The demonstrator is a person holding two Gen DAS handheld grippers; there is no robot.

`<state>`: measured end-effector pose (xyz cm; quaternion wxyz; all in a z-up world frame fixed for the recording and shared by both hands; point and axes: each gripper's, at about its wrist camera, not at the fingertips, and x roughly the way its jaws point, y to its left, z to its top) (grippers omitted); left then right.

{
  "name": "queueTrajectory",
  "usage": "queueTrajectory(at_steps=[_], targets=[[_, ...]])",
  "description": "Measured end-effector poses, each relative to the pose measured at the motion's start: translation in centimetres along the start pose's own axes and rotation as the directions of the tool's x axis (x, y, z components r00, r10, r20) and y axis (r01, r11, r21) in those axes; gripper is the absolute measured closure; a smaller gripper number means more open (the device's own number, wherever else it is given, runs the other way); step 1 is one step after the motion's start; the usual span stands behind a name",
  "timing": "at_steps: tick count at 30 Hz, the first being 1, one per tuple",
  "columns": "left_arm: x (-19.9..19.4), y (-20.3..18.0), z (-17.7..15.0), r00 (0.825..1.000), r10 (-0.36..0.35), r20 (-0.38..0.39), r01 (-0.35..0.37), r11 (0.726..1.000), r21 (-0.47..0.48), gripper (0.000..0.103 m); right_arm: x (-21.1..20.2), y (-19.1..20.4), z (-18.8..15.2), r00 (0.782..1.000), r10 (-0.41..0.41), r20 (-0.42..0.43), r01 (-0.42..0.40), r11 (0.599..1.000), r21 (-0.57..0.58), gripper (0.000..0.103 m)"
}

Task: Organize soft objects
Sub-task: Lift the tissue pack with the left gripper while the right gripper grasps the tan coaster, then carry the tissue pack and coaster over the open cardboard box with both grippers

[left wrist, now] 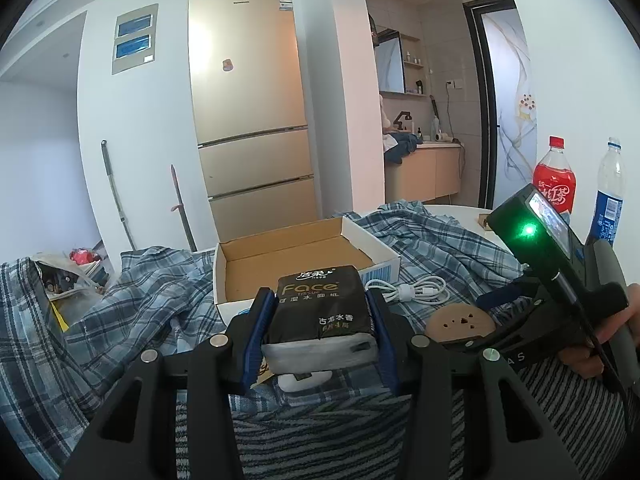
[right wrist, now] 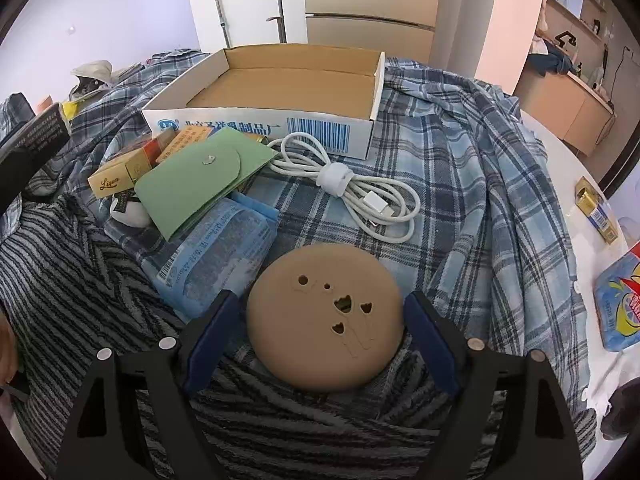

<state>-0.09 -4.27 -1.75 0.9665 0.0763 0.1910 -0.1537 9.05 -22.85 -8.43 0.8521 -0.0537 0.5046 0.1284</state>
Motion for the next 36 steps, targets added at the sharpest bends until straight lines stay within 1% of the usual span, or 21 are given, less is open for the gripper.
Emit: queueTrajectory(at_steps=[5,7,8,9,10,14,18,20,24,27,28,30,33,36], targets=[[0.1,0.1,0.1,1.0,0.002,-0.001,-0.002,1.0,0.001,0.054,1.2,-0.1,0.1,0.998,0.011,-0.065,-0.011,1.0,0.006,0.013],[0.1,0.1,0.1,1.0,0.002,-0.001,-0.002,1.0,0.001,0.054,1.2,-0.1,0.2,0.998,0.006,-0.062,-0.006,1.0,0.004,0.014],[0.1,0.1,0.1,1.0,0.003,-0.001,-0.003,1.0,0.001,0.054,1.2,0.0,0.2,0.998,-0.005,-0.058,0.005,1.0,0.002,0.016],[0.1,0.1,0.1,1.0,0.002,-0.001,-0.002,1.0,0.0,0.054,1.1,0.1,0.1,0.998,-0.028,-0.051,0.028,1.0,0.001,0.02],[0.0,0.2,0.1,1.0,0.003,0.001,-0.003,1.0,-0.001,0.054,1.0,0.2,0.1,0.998,-0.035,-0.043,0.034,0.999,-0.004,0.021],[-0.4,0.3,0.1,1.0,0.006,0.017,-0.006,1.0,-0.005,0.054,-0.2,0.7,-0.2,0.997,-0.069,0.028,0.07,0.997,-0.026,0.021],[-1.1,0.5,0.1,0.999,0.012,0.046,-0.012,1.0,-0.015,0.054,-1.7,1.2,-0.5,0.989,-0.095,0.113,0.1,0.994,-0.046,0.021],[-1.2,0.6,0.1,0.998,0.017,0.053,-0.016,1.0,-0.02,0.054,-2.6,1.4,-0.8,0.983,-0.094,0.16,0.104,0.993,-0.056,0.021],[-1.4,0.8,0.1,0.998,0.031,0.063,-0.029,0.999,-0.036,0.054,-3.7,1.8,-0.9,0.97,-0.089,0.226,0.108,0.991,-0.073,0.021],[-1.5,1.0,0.1,0.997,0.045,0.07,-0.042,0.998,-0.045,0.054,-4.4,1.9,-1.0,0.96,-0.085,0.265,0.105,0.992,-0.064,0.021],[-1.7,1.1,0.1,0.996,0.052,0.076,-0.048,0.998,-0.05,0.054,-4.7,1.8,-1.0,0.956,-0.087,0.281,0.107,0.993,-0.055,0.021],[-1.9,1.2,0.0,0.994,0.059,0.087,-0.054,0.997,-0.057,0.054,-5.5,1.4,-1.1,0.939,-0.098,0.329,0.114,0.993,-0.029,0.022],[-2.1,1.5,0.1,0.993,0.062,0.098,-0.056,0.996,-0.066,0.054,-7.1,0.7,-1.3,0.899,-0.141,0.414,0.143,0.989,0.027,0.021],[-2.2,1.7,0.2,0.992,0.072,0.104,-0.064,0.995,-0.079,0.054,-8.2,0.3,-1.4,0.864,-0.16,0.478,0.149,0.987,0.061,0.021]])
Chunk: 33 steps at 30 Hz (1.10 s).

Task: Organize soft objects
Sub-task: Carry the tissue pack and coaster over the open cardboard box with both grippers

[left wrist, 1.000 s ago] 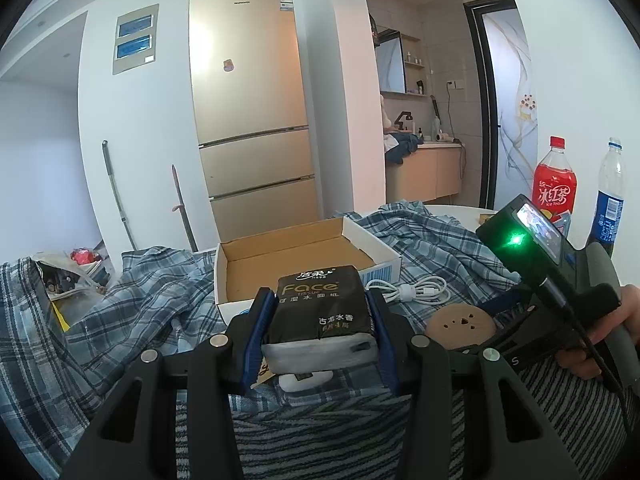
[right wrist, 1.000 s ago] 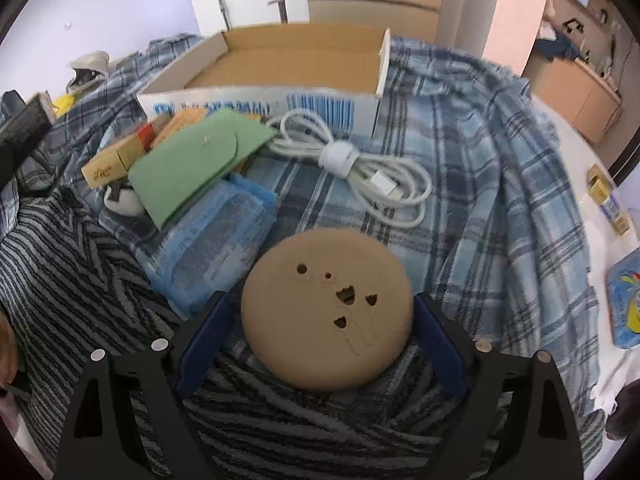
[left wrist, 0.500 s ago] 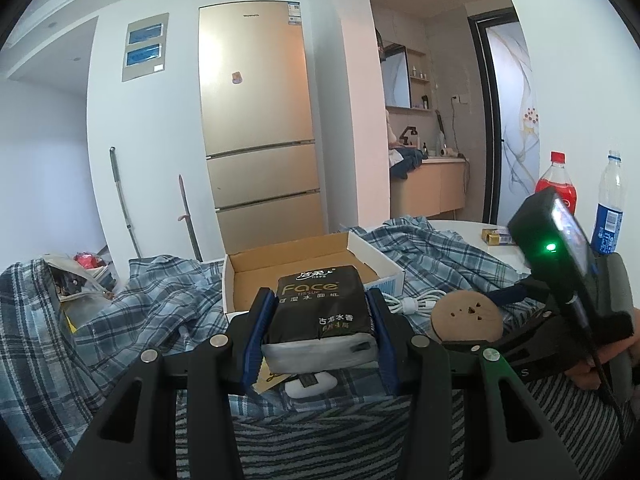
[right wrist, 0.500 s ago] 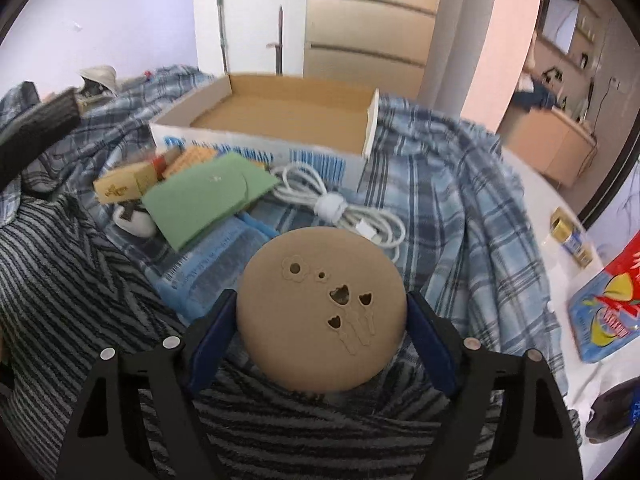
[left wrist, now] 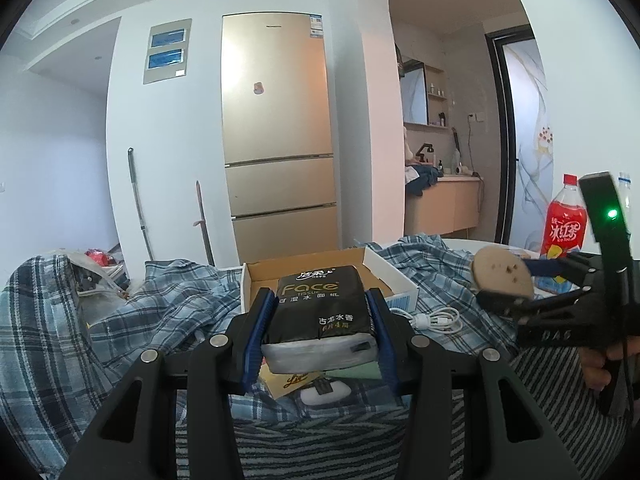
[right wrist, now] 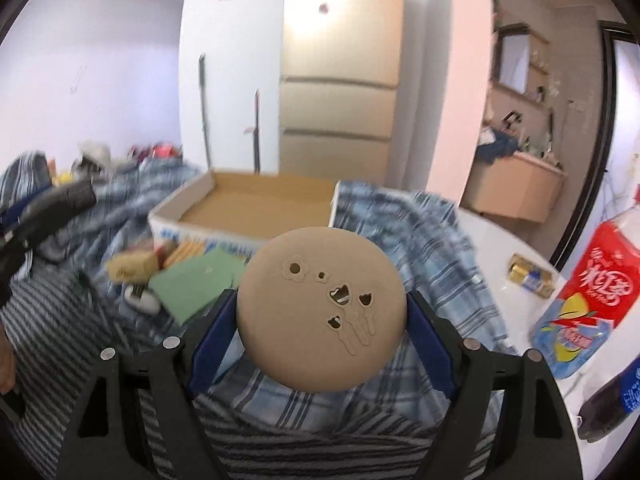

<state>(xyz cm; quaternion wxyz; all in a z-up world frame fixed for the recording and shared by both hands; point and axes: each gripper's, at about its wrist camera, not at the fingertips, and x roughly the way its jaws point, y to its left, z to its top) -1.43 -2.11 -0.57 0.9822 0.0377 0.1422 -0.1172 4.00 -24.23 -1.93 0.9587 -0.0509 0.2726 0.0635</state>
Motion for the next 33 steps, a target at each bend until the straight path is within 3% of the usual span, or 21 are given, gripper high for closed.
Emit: queueTrajectory(at_steps=[8,14,17,21,27,30,33], targets=[[-0.8,-0.1,1.3,0.999,0.025,0.021,-0.025,1.0,-0.008,0.054,-2.9,1.4,1.3,0.991,-0.053,0.126,0.059,0.997,-0.041,0.021],[-3.5,0.0,4.1,0.987,0.071,0.148,-0.072,0.997,0.004,0.054,-4.8,1.8,3.9,0.994,0.012,0.109,-0.014,1.0,0.018,0.021],[-4.2,0.1,5.8,0.979,0.095,0.178,-0.098,0.995,0.007,0.054,-5.7,1.8,5.3,0.988,0.026,0.153,-0.031,0.999,0.028,0.021],[-3.3,0.1,8.1,0.977,0.126,0.171,-0.129,0.992,0.009,0.054,-6.7,2.7,7.6,0.978,-0.001,0.207,-0.001,1.0,0.012,0.021],[-1.5,0.6,11.9,0.977,0.126,0.174,-0.119,0.991,-0.053,0.054,-7.1,3.9,12.5,0.96,-0.017,0.278,0.016,1.0,0.003,0.021],[-1.0,0.9,14.2,0.968,0.146,0.202,-0.133,0.988,-0.078,0.054,-6.7,3.5,15.2,0.956,-0.001,0.294,-0.011,0.999,0.039,0.021],[-0.5,1.7,16.0,0.952,0.174,0.253,-0.148,0.982,-0.118,0.054,-5.9,3.2,17.7,0.952,-0.025,0.304,0.013,0.999,0.042,0.021]])
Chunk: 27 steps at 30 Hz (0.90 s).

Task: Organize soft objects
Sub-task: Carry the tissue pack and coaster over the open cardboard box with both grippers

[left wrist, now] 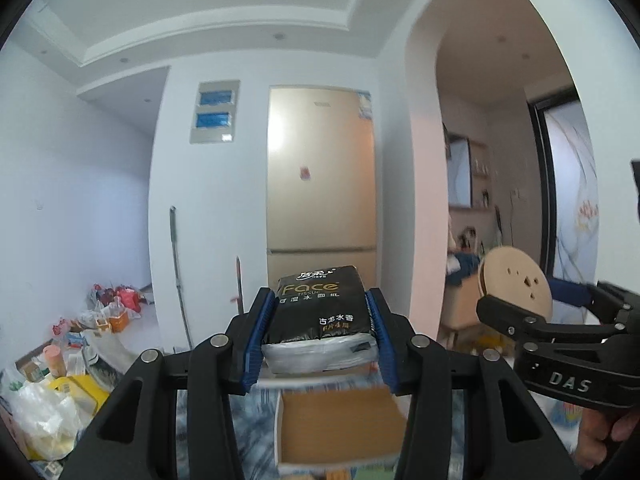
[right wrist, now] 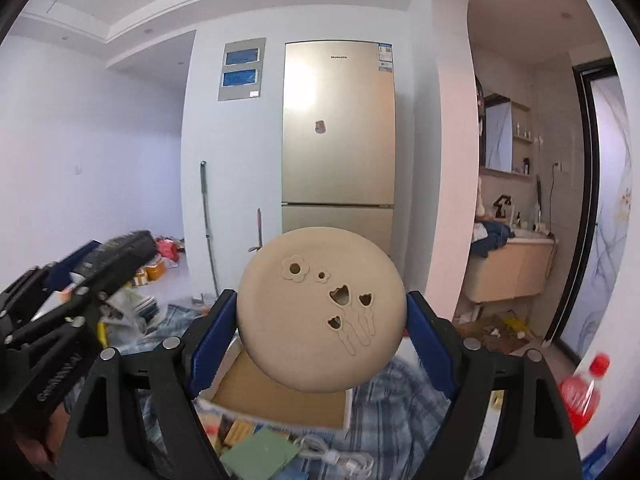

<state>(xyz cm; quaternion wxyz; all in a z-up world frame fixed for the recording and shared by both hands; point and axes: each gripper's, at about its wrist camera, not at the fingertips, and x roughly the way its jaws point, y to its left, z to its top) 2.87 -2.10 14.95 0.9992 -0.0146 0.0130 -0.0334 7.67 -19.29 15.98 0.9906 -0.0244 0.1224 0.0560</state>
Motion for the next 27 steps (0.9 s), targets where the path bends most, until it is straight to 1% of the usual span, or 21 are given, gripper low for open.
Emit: queueTrajectory(at_steps=[2,5,8,10,12,14,16,20,22,23,25,27], targets=[[1.0,0.3,0.7,1.0,0.013,0.01,-0.013,1.0,-0.008,0.054,0.9,-0.5,0.7,1.0,-0.006,0.008,0.006,0.999,0.035,0.021],[2.8,0.6,1.3,1.0,0.015,-0.006,-0.015,1.0,-0.022,0.054,2.3,-1.2,1.3,1.0,-0.013,0.011,0.012,0.997,0.079,0.021],[4.2,0.8,1.0,0.999,0.003,-0.036,-0.004,0.999,-0.039,0.054,3.5,-1.7,1.0,1.0,-0.001,0.023,-0.001,0.994,0.111,0.021],[5.0,0.9,0.4,0.998,0.0,-0.055,-0.002,1.0,-0.032,0.054,4.2,-1.7,0.2,1.0,0.006,0.026,-0.008,0.994,0.105,0.021],[5.6,0.8,-0.3,0.997,0.004,-0.078,-0.005,1.0,-0.016,0.054,5.0,-1.1,-1.0,1.0,0.009,0.007,-0.01,0.998,0.061,0.021],[6.5,1.0,-1.1,0.994,0.003,-0.111,-0.006,1.0,-0.02,0.054,5.9,-0.5,-2.0,1.0,0.003,-0.013,-0.003,0.999,0.032,0.021],[7.5,1.2,-1.7,0.99,-0.003,-0.141,0.0,1.0,-0.022,0.054,6.8,-0.3,-2.7,0.999,0.006,-0.041,-0.005,1.0,0.022,0.021],[9.6,1.3,-3.2,0.98,0.011,-0.199,-0.01,1.0,0.004,0.054,8.4,-0.2,-3.9,0.994,0.027,-0.108,-0.024,0.999,0.027,0.021],[10.8,1.4,-4.1,0.97,0.013,-0.242,-0.009,1.0,0.015,0.054,9.1,-0.3,-4.4,0.991,0.023,-0.13,-0.02,0.999,0.027,0.021],[11.5,1.4,-4.6,0.962,0.007,-0.274,-0.001,1.0,0.02,0.054,9.5,-0.4,-4.6,0.99,0.019,-0.139,-0.016,1.0,0.024,0.021],[13.0,1.2,-5.7,0.94,0.0,-0.342,0.015,0.999,0.04,0.054,10.6,-0.4,-5.2,0.984,0.02,-0.177,-0.02,1.0,0.006,0.021],[14.3,1.2,-6.9,0.915,-0.01,-0.404,0.026,0.999,0.033,0.054,11.8,-0.4,-6.1,0.973,0.024,-0.228,-0.025,1.0,-0.001,0.021]])
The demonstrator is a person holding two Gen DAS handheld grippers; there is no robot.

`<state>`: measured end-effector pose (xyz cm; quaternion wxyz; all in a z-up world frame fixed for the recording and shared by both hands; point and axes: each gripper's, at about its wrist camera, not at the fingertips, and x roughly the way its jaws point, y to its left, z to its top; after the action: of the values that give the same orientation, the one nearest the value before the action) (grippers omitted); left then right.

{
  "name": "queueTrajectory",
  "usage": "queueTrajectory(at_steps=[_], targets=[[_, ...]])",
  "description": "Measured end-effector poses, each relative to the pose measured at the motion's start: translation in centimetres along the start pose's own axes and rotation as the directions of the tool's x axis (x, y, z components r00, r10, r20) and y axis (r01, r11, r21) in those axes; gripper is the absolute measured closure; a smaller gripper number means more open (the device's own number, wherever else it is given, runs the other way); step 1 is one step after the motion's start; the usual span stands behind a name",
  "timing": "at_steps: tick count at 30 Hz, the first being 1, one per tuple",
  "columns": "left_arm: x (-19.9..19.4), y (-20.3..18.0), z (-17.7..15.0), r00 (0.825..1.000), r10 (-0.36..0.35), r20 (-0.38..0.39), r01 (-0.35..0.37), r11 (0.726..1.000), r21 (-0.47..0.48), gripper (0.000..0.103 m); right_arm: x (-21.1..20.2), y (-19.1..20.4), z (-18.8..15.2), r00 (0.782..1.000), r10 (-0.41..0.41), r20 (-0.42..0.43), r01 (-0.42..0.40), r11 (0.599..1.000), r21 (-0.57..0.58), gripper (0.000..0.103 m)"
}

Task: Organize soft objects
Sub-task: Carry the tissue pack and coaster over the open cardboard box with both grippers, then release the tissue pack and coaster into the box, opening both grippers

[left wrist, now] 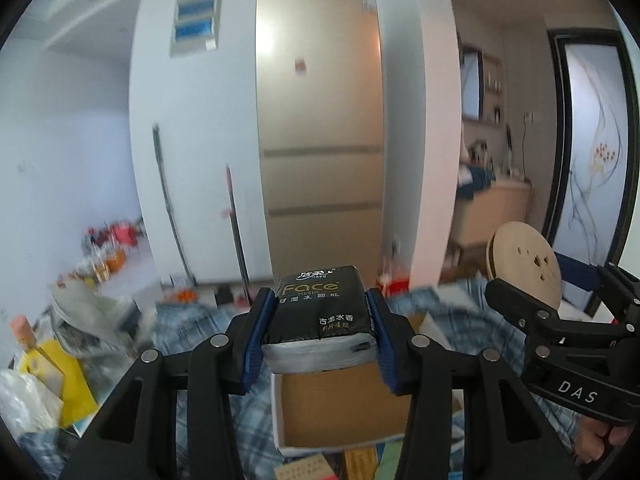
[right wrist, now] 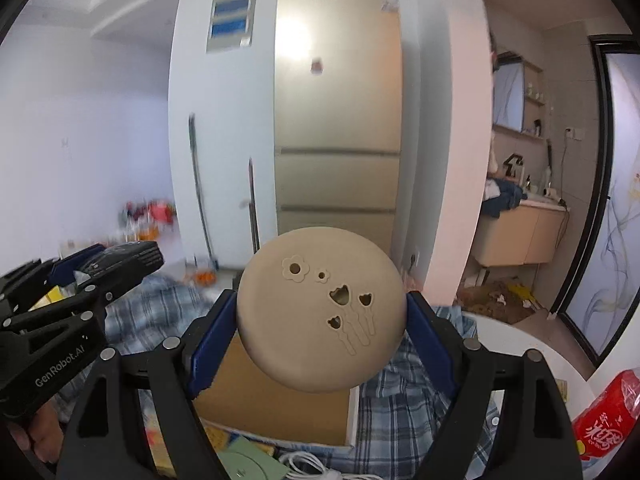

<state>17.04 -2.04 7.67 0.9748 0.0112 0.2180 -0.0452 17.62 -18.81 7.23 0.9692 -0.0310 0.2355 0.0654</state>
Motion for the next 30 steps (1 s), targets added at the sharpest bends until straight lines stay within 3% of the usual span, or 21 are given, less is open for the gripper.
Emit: queueTrajectory(at_steps=[6,11,15,20,30], targets=[[5.3,-0.4,-2.1,0.984,0.011,-0.175,-0.006,1.0,0.027,0.054,3.5,-0.6,-2.0,0.993,0.04,-0.11,-0.037,0.999,0.035,0.021],[10.0,-0.4,-5.7,0.947,0.044,-0.319,-0.029,0.998,0.053,0.054,7.0,-0.9,-4.0,0.972,0.041,-0.231,-0.032,0.999,0.041,0.021],[11.7,0.0,-6.6,0.93,0.062,-0.362,-0.041,0.997,0.067,0.054,9.9,-0.7,-5.9,0.926,0.094,-0.366,-0.088,0.996,0.033,0.021],[13.2,0.7,-7.7,0.892,0.033,-0.45,-0.022,0.999,0.03,0.054,11.6,-0.4,-7.7,0.885,0.14,-0.445,-0.13,0.99,0.053,0.021],[13.8,0.7,-8.0,0.875,0.032,-0.483,-0.018,0.999,0.034,0.051,12.7,0.0,-8.5,0.866,0.117,-0.486,-0.12,0.992,0.024,0.021]])
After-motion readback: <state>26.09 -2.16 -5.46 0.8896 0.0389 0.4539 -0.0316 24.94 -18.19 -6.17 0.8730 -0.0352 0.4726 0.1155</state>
